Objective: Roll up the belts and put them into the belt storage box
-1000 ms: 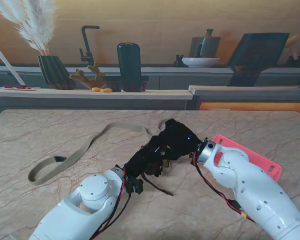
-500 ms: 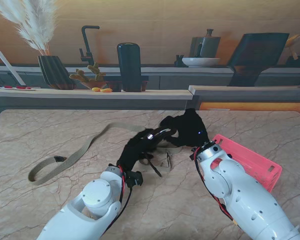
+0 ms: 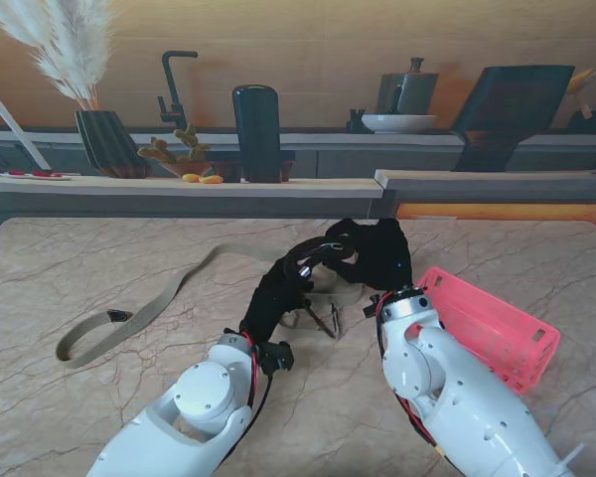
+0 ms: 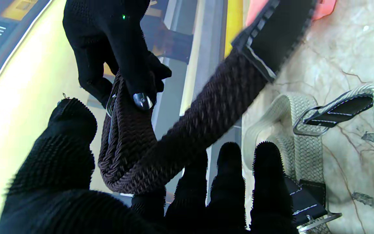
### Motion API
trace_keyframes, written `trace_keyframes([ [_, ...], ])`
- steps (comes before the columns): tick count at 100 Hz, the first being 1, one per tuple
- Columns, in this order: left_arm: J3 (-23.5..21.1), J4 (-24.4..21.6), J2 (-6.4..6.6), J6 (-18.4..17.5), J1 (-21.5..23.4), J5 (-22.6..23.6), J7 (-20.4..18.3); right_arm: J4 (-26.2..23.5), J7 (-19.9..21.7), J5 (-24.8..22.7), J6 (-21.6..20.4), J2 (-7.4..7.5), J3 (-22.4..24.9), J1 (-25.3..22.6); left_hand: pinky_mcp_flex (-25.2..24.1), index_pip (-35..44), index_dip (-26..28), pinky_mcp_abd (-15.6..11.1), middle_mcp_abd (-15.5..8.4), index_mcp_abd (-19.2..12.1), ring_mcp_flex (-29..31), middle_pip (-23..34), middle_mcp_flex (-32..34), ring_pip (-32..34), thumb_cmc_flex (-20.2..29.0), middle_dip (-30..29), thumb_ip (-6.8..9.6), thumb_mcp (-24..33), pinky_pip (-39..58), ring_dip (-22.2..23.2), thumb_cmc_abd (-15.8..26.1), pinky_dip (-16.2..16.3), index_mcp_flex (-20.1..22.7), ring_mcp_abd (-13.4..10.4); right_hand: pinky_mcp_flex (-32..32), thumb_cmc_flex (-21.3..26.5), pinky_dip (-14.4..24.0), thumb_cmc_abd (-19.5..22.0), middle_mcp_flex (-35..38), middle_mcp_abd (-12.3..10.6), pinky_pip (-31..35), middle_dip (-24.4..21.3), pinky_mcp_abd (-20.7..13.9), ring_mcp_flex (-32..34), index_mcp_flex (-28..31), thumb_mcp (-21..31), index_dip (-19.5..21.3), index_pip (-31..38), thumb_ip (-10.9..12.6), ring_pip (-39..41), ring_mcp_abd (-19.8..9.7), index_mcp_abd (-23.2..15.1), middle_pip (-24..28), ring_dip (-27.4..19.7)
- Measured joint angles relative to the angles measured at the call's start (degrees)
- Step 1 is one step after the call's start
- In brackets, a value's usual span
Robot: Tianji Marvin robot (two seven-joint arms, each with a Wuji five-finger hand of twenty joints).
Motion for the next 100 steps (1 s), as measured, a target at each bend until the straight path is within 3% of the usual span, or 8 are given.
trace_keyframes([
  [23,0.94,1.54,-0.09,0.06,-0.79,-0.45,0.09,1.46,-0.28,2.56,1.05,-1.03,-1.88,1.01,-1.4,-0.01,-0.06,-2.66,-0.01,0.0,-1.36,-0.61,-1.23,-0.03,-0.02,-0.48,0.0,0.58,-2.58,-1.35,-0.01,-1.05,-2.3,-0.51,-0.09,0.09,-0.2,0.0,0.0,0.79,0.2,-0.47,0.54,-0.04,0.0,0.71,0.0,0.0,0.14,0.6,0.69,1.01,0.27,0.0],
  [35,1.89,2.26,-0.38,-0.04,-1.17,0.29,2.62,2.34,-0.07,3.63,1.06,-1.3,-3.3,1.88,-2.02,1.35,-0.31,-4.55,-0.13,0.04,-2.49,-0.69,-3.68,-0.03,-0.02,-1.98,0.0,1.86,-3.0,-1.87,-0.01,-1.57,-5.16,-0.97,-0.21,0.69,-0.7,0.0,-0.02,1.61,0.64,-1.01,0.58,-0.05,0.0,0.71,0.0,0.01,0.15,0.71,1.42,1.91,0.57,0.0],
  [48,2.4,3.09,-1.1,-0.25,-1.35,2.82,5.11,3.05,-0.15,3.85,0.84,-1.6,-4.66,2.39,-2.17,1.49,-2.48,-4.92,-0.66,0.05,-3.59,-0.67,-5.08,0.75,-0.02,-2.19,0.0,2.12,-3.24,-1.88,0.03,-1.59,-7.22,-1.61,-0.67,0.69,-0.74,0.09,-0.02,2.6,0.96,-1.16,0.64,-0.05,0.0,1.38,0.0,0.95,0.19,1.27,2.35,3.25,0.71,0.0],
  [60,2.44,3.16,-1.64,-0.21,-1.29,2.93,7.59,3.49,-0.68,3.39,0.19,-1.65,-5.61,2.51,-0.38,1.44,-3.5,-4.92,-0.77,-0.52,-2.79,0.59,-5.11,3.1,-0.02,-2.19,0.0,2.12,0.67,-1.88,3.52,-0.38,-7.22,-1.68,-0.72,0.69,-0.77,0.14,-0.02,2.98,1.18,-1.21,1.13,-0.05,0.0,1.82,0.0,1.38,0.2,1.36,2.75,4.09,0.76,0.0],
  [77,2.09,2.68,-2.3,-0.21,-0.8,3.18,10.21,4.1,-1.72,1.66,-0.06,-1.65,-6.68,2.51,2.51,1.34,-3.64,-3.8,-0.83,-1.09,-0.6,2.28,-5.08,5.95,0.28,-2.01,0.0,2.08,5.82,-1.25,3.6,1.79,-7.22,-1.68,-0.84,0.69,-1.37,0.51,0.03,3.66,1.76,-1.46,1.45,-0.05,0.0,1.82,0.0,2.4,0.22,2.06,3.49,5.68,1.24,0.0],
  [100,2.06,2.64,-2.77,-0.95,-0.7,5.31,12.96,4.85,-1.81,0.41,-0.06,-1.48,-7.96,2.81,2.14,-1.81,-5.11,-3.75,-1.55,-1.1,-0.63,2.88,-5.75,6.75,0.37,-1.98,0.0,2.06,6.69,-0.66,3.6,2.36,-7.22,-1.68,-1.48,0.65,-1.42,0.52,0.09,4.35,2.64,-2.3,2.1,-0.05,0.0,2.18,0.0,3.82,0.85,2.19,4.28,7.95,1.31,0.0],
])
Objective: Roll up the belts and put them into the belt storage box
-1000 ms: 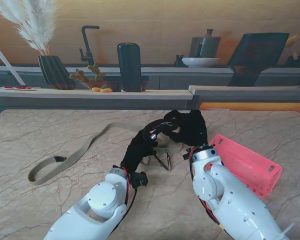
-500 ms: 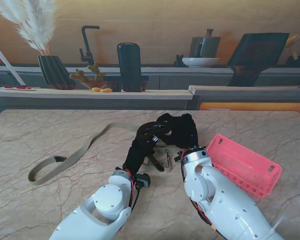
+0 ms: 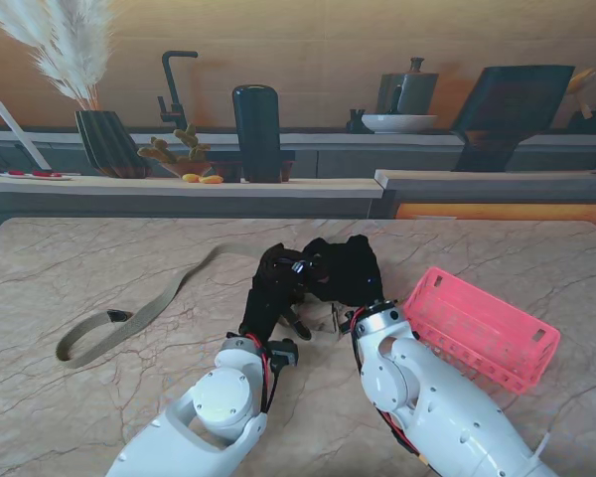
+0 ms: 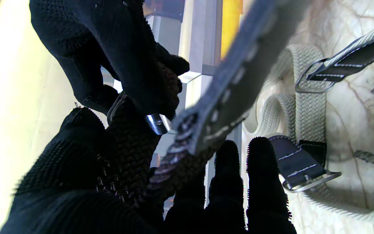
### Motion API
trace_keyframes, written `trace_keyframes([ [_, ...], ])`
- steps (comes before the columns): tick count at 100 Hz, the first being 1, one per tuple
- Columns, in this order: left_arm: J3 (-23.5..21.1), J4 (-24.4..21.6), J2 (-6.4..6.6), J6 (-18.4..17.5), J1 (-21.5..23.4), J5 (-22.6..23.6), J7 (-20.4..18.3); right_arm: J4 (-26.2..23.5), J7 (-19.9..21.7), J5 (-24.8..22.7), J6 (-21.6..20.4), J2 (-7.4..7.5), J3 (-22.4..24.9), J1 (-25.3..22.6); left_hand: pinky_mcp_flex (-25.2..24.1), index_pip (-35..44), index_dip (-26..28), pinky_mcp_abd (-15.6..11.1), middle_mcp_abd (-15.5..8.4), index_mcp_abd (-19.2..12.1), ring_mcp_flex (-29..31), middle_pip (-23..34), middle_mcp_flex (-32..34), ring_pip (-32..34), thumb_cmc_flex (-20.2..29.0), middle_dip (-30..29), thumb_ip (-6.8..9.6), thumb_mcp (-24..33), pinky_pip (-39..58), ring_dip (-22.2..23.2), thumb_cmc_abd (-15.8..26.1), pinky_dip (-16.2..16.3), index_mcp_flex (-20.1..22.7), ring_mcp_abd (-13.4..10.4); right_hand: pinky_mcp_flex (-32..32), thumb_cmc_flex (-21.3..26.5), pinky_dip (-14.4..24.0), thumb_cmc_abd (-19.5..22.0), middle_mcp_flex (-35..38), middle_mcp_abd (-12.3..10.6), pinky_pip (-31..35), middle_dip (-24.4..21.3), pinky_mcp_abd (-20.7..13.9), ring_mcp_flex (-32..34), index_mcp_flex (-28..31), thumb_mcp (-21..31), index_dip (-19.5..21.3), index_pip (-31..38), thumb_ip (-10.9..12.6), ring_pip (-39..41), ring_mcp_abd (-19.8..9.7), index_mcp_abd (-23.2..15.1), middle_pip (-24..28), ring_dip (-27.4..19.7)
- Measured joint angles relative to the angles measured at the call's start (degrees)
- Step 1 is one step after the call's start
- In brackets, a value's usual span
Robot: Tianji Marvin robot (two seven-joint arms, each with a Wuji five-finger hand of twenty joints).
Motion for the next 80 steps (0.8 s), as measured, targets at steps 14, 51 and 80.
trace_keyframes([
  [14,-0.2,-0.24,-0.25,-0.09,0.03,1.24,0.57,0.01,-0.14,-1.35,0.2,0.09,0.12,-0.17,-0.21,3.09,2.7,1.59,-0.01,0.0,0.15,1.71,1.75,0.68,1.59,0.29,0.0,0.04,0.0,0.24,0.0,0.0,0.01,0.0,-0.02,-0.05,-0.05,0.0,0.44,0.06,0.07,-0.36,0.01,0.0,0.0,-0.12,0.0,0.5,-0.05,0.62,0.16,0.71,0.0,0.0],
  [51,-0.22,-1.74,-0.3,0.77,0.42,0.63,-0.46,-0.66,-0.36,-4.02,1.99,0.48,2.74,-0.67,3.27,11.97,5.28,3.43,0.01,0.86,7.53,4.24,11.17,5.18,3.81,1.61,0.0,5.88,3.65,1.6,-0.86,1.5,2.59,-0.02,-0.08,-0.1,-0.68,-0.42,0.45,-0.58,0.68,-0.38,0.03,-0.01,0.44,-0.56,-0.04,1.23,-0.14,0.64,-0.27,0.02,0.15,-0.54],
  [80,-0.16,-2.33,-0.45,1.2,0.57,0.45,-0.38,-0.95,-1.43,-4.96,3.32,0.71,3.33,-0.79,3.52,12.89,5.3,3.46,0.01,0.86,8.26,4.86,12.97,6.21,7.93,2.48,-0.4,5.42,4.41,2.23,2.78,2.13,5.03,0.01,-0.11,-0.1,-1.3,-0.45,0.45,-0.83,0.87,-0.38,0.03,-0.01,0.55,-1.04,-0.21,1.23,-0.14,0.8,-0.49,-0.58,0.83,-0.56],
])
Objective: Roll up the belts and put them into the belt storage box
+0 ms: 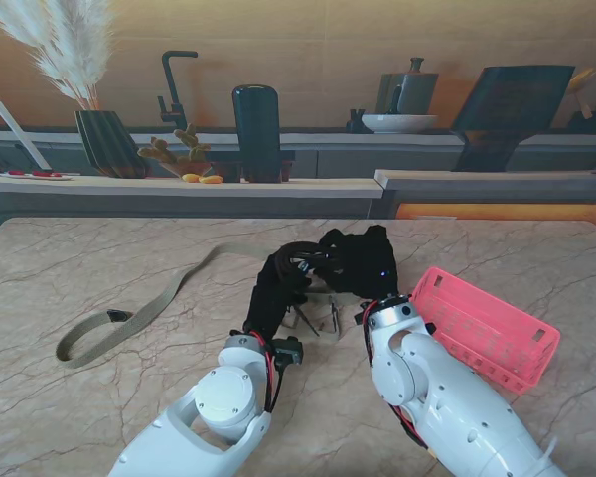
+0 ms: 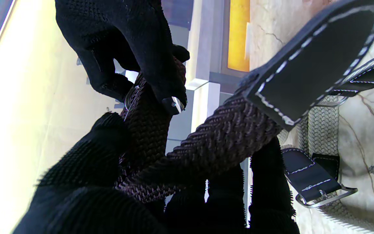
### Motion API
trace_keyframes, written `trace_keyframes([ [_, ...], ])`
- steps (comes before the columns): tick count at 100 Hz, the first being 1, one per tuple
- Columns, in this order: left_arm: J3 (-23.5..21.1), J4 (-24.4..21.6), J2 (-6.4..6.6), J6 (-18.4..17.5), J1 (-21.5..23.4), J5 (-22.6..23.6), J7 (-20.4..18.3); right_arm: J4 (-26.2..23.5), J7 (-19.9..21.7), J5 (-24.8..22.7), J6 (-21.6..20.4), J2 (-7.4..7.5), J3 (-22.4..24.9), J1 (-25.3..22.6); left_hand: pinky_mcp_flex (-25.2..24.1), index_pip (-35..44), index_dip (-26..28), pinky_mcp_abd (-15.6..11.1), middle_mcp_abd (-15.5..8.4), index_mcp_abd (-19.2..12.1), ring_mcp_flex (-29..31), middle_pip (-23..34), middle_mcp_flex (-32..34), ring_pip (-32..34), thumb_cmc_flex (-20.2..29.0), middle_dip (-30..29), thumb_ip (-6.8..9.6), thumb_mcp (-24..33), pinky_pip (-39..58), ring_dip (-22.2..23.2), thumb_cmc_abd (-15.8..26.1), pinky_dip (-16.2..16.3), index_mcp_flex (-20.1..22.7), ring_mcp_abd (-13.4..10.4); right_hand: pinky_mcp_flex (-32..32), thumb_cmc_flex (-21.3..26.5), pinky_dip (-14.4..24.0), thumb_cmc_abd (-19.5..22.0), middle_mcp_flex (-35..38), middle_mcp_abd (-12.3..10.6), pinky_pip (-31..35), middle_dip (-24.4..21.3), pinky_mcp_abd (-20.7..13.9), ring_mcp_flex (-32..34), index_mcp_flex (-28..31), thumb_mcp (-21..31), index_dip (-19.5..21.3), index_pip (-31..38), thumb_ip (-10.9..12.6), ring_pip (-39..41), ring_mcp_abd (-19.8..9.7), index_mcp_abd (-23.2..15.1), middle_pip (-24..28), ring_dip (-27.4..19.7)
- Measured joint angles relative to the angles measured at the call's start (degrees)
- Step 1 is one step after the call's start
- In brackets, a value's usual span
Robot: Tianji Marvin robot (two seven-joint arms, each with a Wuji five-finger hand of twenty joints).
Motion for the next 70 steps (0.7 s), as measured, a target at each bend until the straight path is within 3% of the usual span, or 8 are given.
trace_keyframes([
  [10,-0.07,-0.21,-0.06,0.17,0.18,-0.08,0.14,0.0,0.0,-0.35,0.33,0.03,0.3,-0.01,0.4,0.81,0.55,0.01,0.0,0.02,0.81,0.56,0.53,0.75,0.68,0.0,-0.06,-0.46,0.2,0.02,0.11,0.05,2.48,0.01,0.0,0.0,-0.03,-0.01,0.0,-0.14,0.06,0.0,0.0,0.0,0.0,-0.08,-0.07,0.0,0.0,0.01,-0.12,-0.37,0.01,-0.01],
  [32,0.47,0.37,-0.28,0.17,-0.33,0.02,1.01,-0.04,0.22,1.44,0.31,0.04,-0.25,0.07,-0.91,0.83,0.55,-0.65,-0.5,0.04,-1.08,0.57,0.25,0.37,0.51,0.0,0.19,-2.41,0.17,0.02,0.64,0.05,2.91,0.02,-0.02,0.0,-0.06,-0.01,0.0,-0.05,0.09,0.0,0.03,0.0,0.08,-0.09,-0.09,0.0,-0.01,0.3,-0.11,-0.23,0.05,-0.02],
  [50,1.32,2.4,-1.06,-0.1,-1.48,2.67,3.94,0.04,1.73,4.23,-0.71,0.0,-1.54,0.28,-3.64,1.16,0.57,-4.09,-0.96,0.04,-5.65,0.27,-6.13,-2.3,-1.0,0.01,0.7,-3.7,-2.25,-1.42,0.72,-0.58,-1.46,-0.32,-0.62,0.07,-0.53,-0.01,0.06,0.75,0.14,0.0,0.62,0.0,0.72,0.08,-0.1,0.0,0.03,0.66,0.77,2.22,0.76,-0.03],
  [70,1.47,3.9,-1.5,-0.22,-2.28,6.01,6.13,0.32,3.64,6.92,-2.99,-0.29,-3.43,0.45,-6.34,1.42,0.65,-6.13,-1.37,0.04,-9.83,0.25,-10.67,-3.46,-1.9,-0.46,0.7,-3.72,-4.49,-2.73,0.64,-1.52,-4.59,-1.56,-0.64,0.63,-0.66,-0.01,0.69,1.61,0.16,0.0,0.84,0.0,1.28,0.17,0.16,0.53,0.04,1.3,1.75,6.45,0.76,-0.03],
])
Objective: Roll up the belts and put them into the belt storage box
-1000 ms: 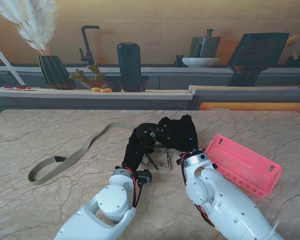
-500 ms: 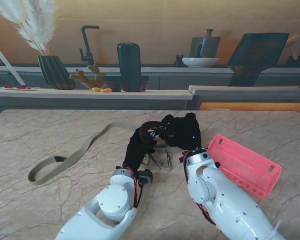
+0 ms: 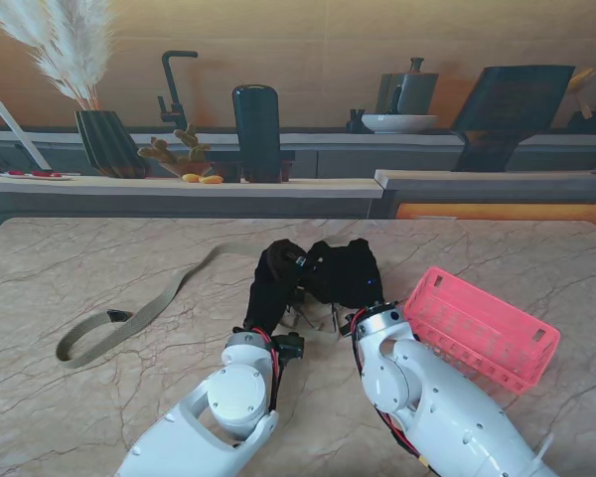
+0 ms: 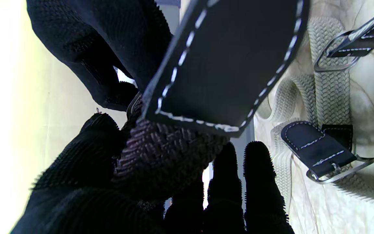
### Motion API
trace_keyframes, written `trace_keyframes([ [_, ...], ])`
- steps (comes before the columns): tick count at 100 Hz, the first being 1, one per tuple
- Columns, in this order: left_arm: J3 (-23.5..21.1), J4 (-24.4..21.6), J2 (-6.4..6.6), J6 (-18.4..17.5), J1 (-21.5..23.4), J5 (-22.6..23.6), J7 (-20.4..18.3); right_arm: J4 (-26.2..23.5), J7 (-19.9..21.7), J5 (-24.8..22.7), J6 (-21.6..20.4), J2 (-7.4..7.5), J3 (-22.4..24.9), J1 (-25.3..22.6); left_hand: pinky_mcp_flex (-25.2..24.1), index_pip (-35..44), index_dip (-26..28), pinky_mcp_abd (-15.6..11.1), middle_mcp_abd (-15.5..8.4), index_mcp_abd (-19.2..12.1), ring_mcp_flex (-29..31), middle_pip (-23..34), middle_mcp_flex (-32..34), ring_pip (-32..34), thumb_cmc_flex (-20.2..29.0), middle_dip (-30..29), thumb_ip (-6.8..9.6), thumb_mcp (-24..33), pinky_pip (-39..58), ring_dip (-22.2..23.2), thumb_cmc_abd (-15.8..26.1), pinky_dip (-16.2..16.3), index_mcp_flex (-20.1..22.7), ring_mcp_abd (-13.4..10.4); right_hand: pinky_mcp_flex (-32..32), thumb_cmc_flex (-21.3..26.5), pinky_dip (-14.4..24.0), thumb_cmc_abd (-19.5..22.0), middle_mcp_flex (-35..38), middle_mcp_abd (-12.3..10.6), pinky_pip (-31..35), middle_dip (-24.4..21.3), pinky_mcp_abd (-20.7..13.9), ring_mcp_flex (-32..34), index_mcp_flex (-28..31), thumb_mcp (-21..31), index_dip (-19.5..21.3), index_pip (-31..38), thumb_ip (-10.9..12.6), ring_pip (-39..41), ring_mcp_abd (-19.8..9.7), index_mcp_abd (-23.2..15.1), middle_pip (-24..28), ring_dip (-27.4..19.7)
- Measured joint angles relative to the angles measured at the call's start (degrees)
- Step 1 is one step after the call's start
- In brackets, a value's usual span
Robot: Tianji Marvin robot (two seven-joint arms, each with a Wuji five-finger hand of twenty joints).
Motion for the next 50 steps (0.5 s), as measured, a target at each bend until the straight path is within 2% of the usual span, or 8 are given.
trace_keyframes([
  [17,-0.14,0.19,-0.18,-0.04,-0.1,-0.03,0.86,0.46,0.82,1.22,-2.11,-0.26,-1.96,0.26,-0.4,0.04,0.0,-0.13,0.0,-0.03,0.0,0.0,0.43,0.0,0.25,0.0,0.0,0.97,-0.59,-0.12,-0.01,-0.49,-0.41,-0.25,0.0,0.0,-0.01,0.0,0.02,-0.01,0.02,-0.01,0.04,0.0,1.51,0.0,0.22,1.83,0.0,0.02,0.03,5.99,0.11,0.0],
  [31,-0.14,0.2,-0.35,0.08,-0.1,-0.05,1.37,0.81,1.39,2.29,-2.75,-0.81,-2.74,0.31,-0.29,1.38,0.45,-0.13,-0.01,-0.04,0.0,0.0,0.48,0.42,1.12,0.0,0.0,3.25,-0.59,-0.14,0.12,-0.49,-0.41,-0.31,0.0,0.0,-0.02,0.0,0.02,-0.12,0.18,-0.01,0.06,0.0,2.19,-0.04,0.58,2.64,0.0,0.02,0.03,8.64,0.12,0.0],
  [42,-0.15,0.19,-0.55,0.14,-0.08,-0.81,1.92,0.9,1.83,2.79,-2.9,-0.98,-2.85,0.3,0.97,3.59,1.37,-0.12,-0.06,-0.04,1.77,1.33,2.41,1.85,1.12,0.0,-0.54,4.69,-0.55,-0.14,0.12,-0.49,-0.35,-0.35,0.0,0.0,-0.03,0.0,0.02,-0.12,0.21,-0.01,0.06,0.0,2.2,-0.04,0.67,2.73,0.0,0.02,0.03,9.12,0.12,0.0],
  [50,-0.18,0.01,-0.66,0.25,-0.04,-2.27,1.88,0.96,1.83,2.84,-2.81,-1.01,-2.82,0.19,3.36,6.0,2.71,-0.1,-0.19,0.05,6.15,2.25,7.6,3.95,3.15,-0.03,-0.86,3.67,0.53,-0.18,0.0,-0.49,1.54,-0.4,-0.01,0.0,-0.05,0.0,0.02,-0.12,0.23,-0.01,0.06,0.0,2.22,-0.04,0.7,2.74,0.0,0.02,0.03,9.29,0.21,-0.01],
])
